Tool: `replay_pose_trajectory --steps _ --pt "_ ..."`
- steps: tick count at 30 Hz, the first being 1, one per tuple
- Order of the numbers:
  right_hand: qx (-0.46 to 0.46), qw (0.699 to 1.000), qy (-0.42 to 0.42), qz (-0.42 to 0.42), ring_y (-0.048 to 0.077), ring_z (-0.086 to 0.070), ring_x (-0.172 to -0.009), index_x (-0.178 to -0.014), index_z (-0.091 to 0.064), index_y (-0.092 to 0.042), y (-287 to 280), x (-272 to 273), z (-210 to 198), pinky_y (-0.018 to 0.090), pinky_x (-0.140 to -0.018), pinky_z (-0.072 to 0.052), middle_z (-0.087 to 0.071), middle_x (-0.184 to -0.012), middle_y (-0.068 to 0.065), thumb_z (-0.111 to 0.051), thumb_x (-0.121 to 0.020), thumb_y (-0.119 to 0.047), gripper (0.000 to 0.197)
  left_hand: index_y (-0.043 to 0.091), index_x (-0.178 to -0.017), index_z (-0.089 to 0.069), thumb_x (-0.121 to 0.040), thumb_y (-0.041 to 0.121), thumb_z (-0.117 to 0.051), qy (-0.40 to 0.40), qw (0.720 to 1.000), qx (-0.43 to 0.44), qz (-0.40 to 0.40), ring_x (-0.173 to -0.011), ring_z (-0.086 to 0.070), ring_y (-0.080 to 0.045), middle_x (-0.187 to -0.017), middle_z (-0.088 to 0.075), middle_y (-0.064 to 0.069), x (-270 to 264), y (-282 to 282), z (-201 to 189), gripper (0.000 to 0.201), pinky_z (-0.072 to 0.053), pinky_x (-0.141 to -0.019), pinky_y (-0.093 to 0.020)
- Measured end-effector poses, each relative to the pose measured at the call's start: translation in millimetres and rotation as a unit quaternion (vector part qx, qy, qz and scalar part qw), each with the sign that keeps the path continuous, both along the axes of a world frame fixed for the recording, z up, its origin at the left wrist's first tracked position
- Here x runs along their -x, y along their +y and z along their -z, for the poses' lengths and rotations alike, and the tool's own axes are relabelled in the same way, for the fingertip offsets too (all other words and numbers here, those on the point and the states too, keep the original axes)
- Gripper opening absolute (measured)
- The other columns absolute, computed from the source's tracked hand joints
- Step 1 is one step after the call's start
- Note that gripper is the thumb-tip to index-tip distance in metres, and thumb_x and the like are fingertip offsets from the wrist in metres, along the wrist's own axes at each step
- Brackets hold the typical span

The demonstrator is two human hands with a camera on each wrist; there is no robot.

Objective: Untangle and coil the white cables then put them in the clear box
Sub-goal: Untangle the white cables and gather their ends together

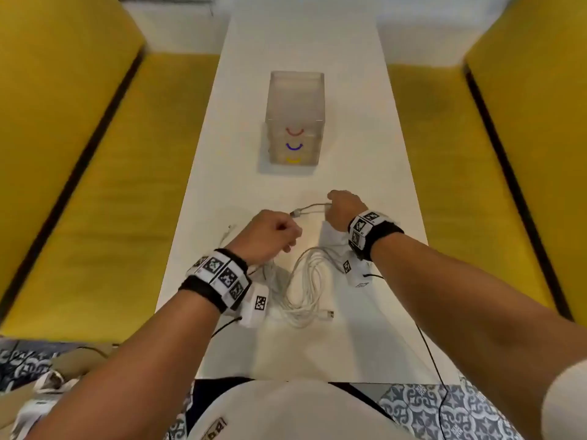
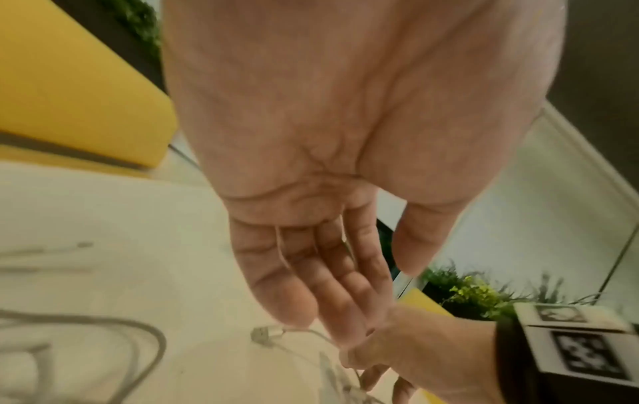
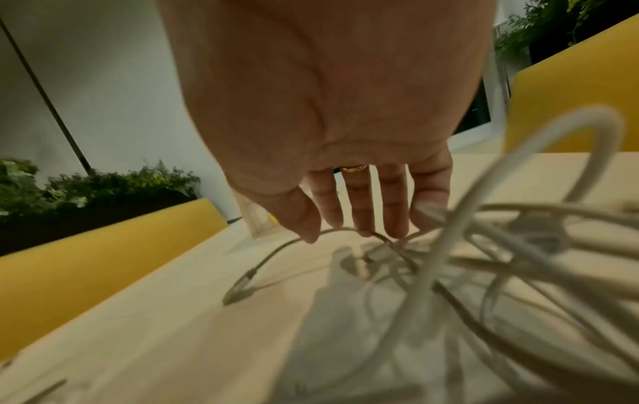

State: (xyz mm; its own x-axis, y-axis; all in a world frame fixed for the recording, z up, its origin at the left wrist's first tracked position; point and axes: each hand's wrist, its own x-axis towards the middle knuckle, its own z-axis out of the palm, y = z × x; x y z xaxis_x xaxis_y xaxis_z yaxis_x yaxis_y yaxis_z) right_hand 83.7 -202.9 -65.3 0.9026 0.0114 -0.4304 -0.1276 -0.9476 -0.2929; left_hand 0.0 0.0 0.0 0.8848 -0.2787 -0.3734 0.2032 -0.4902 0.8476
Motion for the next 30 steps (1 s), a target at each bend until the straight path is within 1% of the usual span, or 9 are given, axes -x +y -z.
replay_pose_trajectory --steps 4,8,10,14,17,20,23,27,30 --pt "0.029 0.999 -0.016 0.019 0.033 -0.065 -0.095 -0.095 -0.071 -0.013 2.8 0.1 0.3 0.038 -0.084 -0.053 -0.072 -0.104 0.01 -0.054 -0.088 -0.017 0.018 -0.005 -0.095 -0.072 -0.099 0.023 -0.058 0.051 0.997 -0.013 -0.06 -0.063 -0.062 -0.019 -0.08 -0.07 -0.013 -33.3 -23.7 21.6 0.031 -0.044 -0.047 -0.019" --pt "-0.045 0.994 -0.095 0.018 0.029 -0.066 -0.093 -0.093 -0.075 -0.018 9.6 10.6 -13.8 0.041 -0.087 -0.05 -0.074 -0.098 0.004 -0.057 -0.092 -0.022 0.019 -0.003 -0.1 -0.069 -0.103 0.042 -0.047 0.133 0.988 -0.019 -0.078 -0.065 -0.067 -0.024 -0.081 -0.073 -0.013 -40.5 -38.3 41.1 0.05 -0.046 -0.053 -0.026" --pt "-0.129 0.983 -0.128 -0.009 0.024 -0.066 -0.083 -0.095 -0.077 -0.017 12.5 20.8 -23.6 0.039 -0.079 -0.052 -0.074 -0.088 0.001 -0.059 -0.094 -0.023 0.019 0.003 -0.098 -0.068 -0.104 0.044 -0.042 0.135 0.983 0.021 -0.123 -0.068 -0.069 -0.025 -0.083 -0.075 -0.013 -45.5 -42.8 40.1 0.05 -0.048 -0.056 -0.028" --pt "-0.256 0.952 -0.153 -0.068 0.003 -0.054 -0.059 -0.097 -0.078 -0.014 15.6 47.8 -46.6 0.027 -0.063 -0.042 -0.058 -0.06 -0.017 -0.059 -0.096 -0.015 0.018 0.008 -0.088 -0.071 -0.101 0.021 -0.048 0.072 0.966 0.133 -0.207 -0.07 -0.069 -0.019 -0.081 -0.074 -0.009 -50.3 -46.4 25.1 0.03 -0.053 -0.062 -0.03" --pt "-0.318 0.938 -0.13 -0.042 0.005 -0.051 -0.055 -0.098 -0.076 -0.018 15.1 61.2 -54.4 0.025 -0.062 -0.044 -0.057 -0.06 -0.011 -0.058 -0.099 -0.019 0.018 0.007 -0.08 -0.062 -0.102 0.013 -0.041 0.047 0.917 0.257 -0.302 -0.053 -0.057 -0.018 -0.064 -0.061 -0.007 -56.8 -50.0 -0.1 0.031 -0.051 -0.053 -0.029" --pt "-0.377 0.92 -0.105 0.005 0.004 -0.046 -0.052 -0.085 -0.071 -0.016 15.1 75.6 -58.6 0.021 -0.055 -0.04 -0.053 -0.061 -0.006 -0.055 -0.101 -0.021 0.023 0.015 -0.074 -0.047 -0.104 0.017 -0.035 0.031 0.872 0.349 -0.341 -0.044 -0.028 -0.013 -0.053 -0.033 0.001 -67.7 -48.1 -33.8 0.033 -0.03 -0.042 -0.025" --pt "-0.405 0.908 -0.1 0.029 0.011 -0.048 -0.059 -0.074 -0.067 -0.016 10.9 89.4 -57.7 0.028 -0.061 -0.041 -0.056 -0.065 0.001 -0.052 -0.101 -0.026 0.033 0.018 -0.071 -0.044 -0.106 0.024 -0.033 -0.014 0.864 0.385 -0.324 -0.046 -0.019 -0.011 -0.054 -0.028 0.004 -79.2 -38.8 -73.9 0.037 -0.017 -0.04 -0.021" --pt "-0.403 0.912 -0.067 0.036 0.003 -0.035 -0.049 -0.059 -0.048 -0.02 -3.6 114.8 -45.9 0.017 -0.052 -0.03 -0.04 -0.055 -0.013 -0.046 -0.105 -0.03 0.047 0.018 -0.072 -0.043 -0.109 0.032 -0.031 -0.094 0.851 0.421 -0.299 -0.046 -0.018 -0.01 -0.052 -0.027 0.006 -85.7 -19.8 -139.9 0.042 -0.017 -0.041 -0.022" --pt "-0.426 0.901 -0.065 0.042 0.007 -0.028 -0.054 -0.061 -0.036 -0.022 -13.6 131.9 -35.3 0.022 -0.056 -0.027 -0.033 -0.057 -0.013 -0.046 -0.106 -0.032 0.047 0.017 -0.074 -0.044 -0.11 0.034 -0.029 -0.147 0.839 0.438 -0.287 -0.049 -0.018 -0.011 -0.056 -0.027 0.004 -80.2 -7.9 -180.2 0.042 -0.017 -0.042 -0.024"
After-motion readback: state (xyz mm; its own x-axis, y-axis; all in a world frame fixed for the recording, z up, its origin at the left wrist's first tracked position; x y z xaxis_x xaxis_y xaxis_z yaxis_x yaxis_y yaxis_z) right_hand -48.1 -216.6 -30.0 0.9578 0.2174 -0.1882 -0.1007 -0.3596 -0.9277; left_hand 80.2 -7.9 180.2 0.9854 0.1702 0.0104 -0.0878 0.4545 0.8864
